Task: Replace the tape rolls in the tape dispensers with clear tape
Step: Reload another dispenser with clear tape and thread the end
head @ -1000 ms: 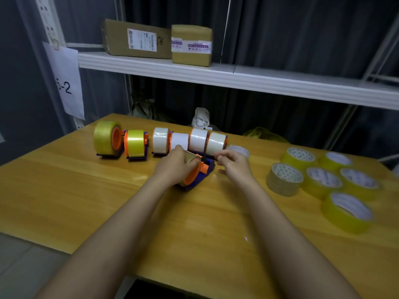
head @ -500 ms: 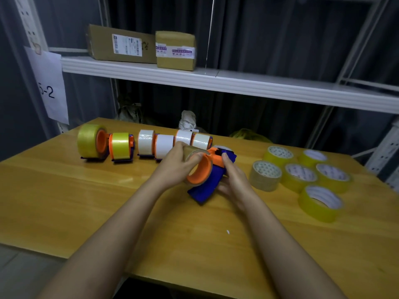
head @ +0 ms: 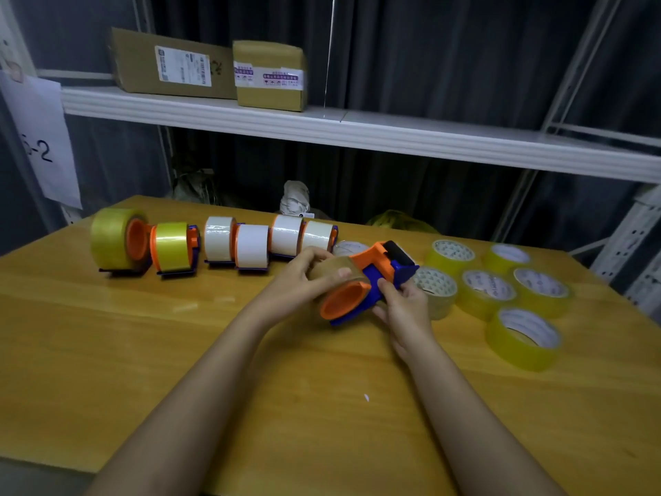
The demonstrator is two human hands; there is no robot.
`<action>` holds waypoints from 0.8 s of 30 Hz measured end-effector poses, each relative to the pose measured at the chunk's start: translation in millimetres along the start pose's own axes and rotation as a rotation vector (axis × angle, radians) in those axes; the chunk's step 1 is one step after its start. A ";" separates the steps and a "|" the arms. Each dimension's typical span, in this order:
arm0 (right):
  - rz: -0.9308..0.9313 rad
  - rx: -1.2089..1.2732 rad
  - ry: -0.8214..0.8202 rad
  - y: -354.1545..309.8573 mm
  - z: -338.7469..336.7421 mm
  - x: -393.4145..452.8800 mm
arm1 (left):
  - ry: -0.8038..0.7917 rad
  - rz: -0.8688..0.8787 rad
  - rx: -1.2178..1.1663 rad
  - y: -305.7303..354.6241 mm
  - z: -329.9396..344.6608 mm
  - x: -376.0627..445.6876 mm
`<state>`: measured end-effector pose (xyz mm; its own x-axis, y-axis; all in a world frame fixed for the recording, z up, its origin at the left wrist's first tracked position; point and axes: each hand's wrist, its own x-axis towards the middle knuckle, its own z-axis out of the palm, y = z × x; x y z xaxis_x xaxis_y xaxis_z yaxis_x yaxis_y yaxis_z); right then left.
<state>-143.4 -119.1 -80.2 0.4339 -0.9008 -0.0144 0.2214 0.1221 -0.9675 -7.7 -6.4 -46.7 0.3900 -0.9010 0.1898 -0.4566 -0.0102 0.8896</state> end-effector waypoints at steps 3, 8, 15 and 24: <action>-0.085 -0.019 -0.019 0.3 2.6 2.6 | -0.017 0.003 -0.011 -3.8 3.8 6.4; -0.209 -0.104 0.018 4.3 3.7 6.3 | -0.006 -0.008 -0.037 -13.7 7.8 19.1; -0.343 -0.153 -0.010 0.2 3.2 6.3 | -0.060 -0.069 -0.118 -21.2 6.6 21.2; -0.366 -0.188 0.159 3.4 0.9 13.0 | -0.019 -0.136 -0.112 -13.9 20.2 10.2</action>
<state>-136.2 -130.1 -83.5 0.2137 -0.9253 0.3132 0.1664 -0.2814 -0.9451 -13.6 -24.3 -65.5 0.4264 -0.9027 0.0581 -0.3084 -0.0847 0.9475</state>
